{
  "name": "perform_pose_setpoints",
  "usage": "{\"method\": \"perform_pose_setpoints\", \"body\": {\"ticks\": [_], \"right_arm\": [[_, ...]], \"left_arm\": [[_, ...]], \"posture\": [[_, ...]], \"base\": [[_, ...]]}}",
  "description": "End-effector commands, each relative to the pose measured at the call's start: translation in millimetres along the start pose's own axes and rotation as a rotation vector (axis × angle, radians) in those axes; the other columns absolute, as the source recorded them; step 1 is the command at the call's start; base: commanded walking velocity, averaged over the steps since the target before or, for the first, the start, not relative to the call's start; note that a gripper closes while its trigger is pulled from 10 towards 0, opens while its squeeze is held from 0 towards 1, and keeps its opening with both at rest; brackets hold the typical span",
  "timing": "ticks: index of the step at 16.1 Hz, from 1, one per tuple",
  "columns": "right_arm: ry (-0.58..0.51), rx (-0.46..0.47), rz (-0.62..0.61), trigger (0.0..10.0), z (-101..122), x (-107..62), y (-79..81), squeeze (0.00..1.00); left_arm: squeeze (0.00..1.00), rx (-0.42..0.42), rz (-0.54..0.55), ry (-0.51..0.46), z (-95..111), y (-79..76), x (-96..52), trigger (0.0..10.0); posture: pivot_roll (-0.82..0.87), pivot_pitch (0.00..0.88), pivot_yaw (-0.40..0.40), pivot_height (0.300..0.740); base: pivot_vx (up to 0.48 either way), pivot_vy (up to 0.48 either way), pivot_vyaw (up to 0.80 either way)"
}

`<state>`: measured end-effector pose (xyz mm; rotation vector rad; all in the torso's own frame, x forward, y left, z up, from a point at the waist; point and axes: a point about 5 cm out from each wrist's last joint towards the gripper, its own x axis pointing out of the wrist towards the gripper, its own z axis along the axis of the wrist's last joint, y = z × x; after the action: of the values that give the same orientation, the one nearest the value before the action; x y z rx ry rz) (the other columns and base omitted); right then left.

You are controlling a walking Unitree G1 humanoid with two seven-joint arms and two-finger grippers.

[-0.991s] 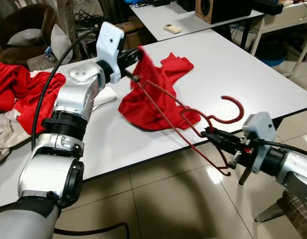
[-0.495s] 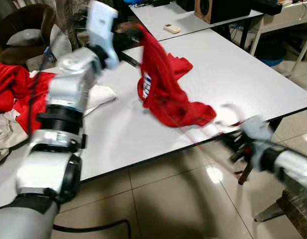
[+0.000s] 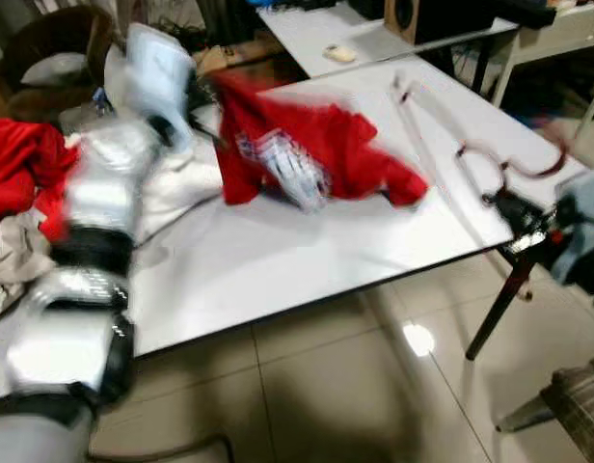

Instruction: Hang hanger

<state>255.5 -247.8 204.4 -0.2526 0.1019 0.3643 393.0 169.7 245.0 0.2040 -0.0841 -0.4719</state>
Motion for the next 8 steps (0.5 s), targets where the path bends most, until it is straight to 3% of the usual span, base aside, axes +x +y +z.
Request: {"method": "perform_pose_setpoints", "body": {"ticks": [1,6,8], "right_arm": [[-0.051,-0.005,0.135,10.0,10,1.1,20.5,0.00],[-0.046,0.021,0.452,10.0,7,-10.5,64.4,0.00],[-0.019,0.015,0.417,10.0,2,-6.5,63.8,0.00]], "left_arm": [[0.00,0.030,-0.036,-0.031,12,-6.4,3.2,0.0],[0.00,0.026,-0.075,-0.040,17,-16.1,8.9,0.0],[0.00,0.037,-0.104,-0.038,20,-18.2,7.3,0.0]], "posture": [[-0.19,0.000,0.163,0.740],[-0.19,0.000,0.169,0.740],[-0.20,0.000,0.179,0.740]], "base": [[0.000,0.000,0.00],[0.000,0.000,0.00],[0.000,0.000,0.00]]}}
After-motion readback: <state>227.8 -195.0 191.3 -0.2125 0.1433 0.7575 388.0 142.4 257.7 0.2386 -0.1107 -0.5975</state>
